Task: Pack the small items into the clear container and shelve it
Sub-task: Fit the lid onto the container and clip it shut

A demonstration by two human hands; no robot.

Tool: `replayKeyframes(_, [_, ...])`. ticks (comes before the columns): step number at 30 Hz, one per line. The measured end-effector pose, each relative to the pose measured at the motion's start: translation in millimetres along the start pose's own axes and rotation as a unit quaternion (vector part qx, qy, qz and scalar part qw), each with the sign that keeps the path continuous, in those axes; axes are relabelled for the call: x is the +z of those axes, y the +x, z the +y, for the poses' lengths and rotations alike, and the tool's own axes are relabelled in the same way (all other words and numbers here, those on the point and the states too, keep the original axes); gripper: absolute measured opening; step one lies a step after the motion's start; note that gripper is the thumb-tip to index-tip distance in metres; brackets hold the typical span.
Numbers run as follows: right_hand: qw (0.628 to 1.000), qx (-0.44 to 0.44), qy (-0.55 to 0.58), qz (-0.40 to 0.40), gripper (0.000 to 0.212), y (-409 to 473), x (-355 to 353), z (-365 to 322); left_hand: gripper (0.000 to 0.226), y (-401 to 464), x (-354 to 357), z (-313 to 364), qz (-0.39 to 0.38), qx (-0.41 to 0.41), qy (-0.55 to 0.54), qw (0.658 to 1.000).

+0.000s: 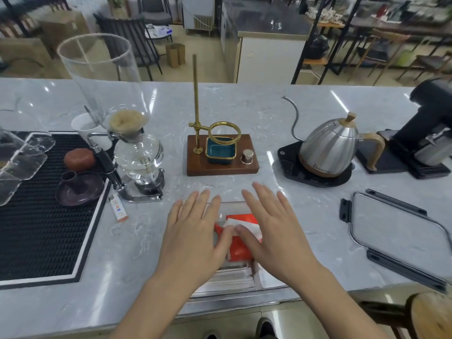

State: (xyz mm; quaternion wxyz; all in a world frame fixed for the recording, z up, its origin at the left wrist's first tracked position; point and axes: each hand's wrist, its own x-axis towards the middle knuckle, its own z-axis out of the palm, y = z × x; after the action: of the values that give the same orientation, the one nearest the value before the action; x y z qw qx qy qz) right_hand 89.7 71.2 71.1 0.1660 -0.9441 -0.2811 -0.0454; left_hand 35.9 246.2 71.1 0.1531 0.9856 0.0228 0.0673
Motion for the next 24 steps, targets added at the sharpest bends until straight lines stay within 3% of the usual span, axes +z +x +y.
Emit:
replayKeyframes(6, [0.997,0.066,-0.016,0.022,0.078,-18.9,-20.8,32.1,0.088,18.5,3.6,34.2,-0.062,0.005,-0.010,0.998])
replayKeyframes(24, [0.968,0.234,-0.009,0.090,0.092,-115.3,-82.0,173.3,0.105,69.4,56.1,200.0,-0.137,0.115,-0.028,0.983])
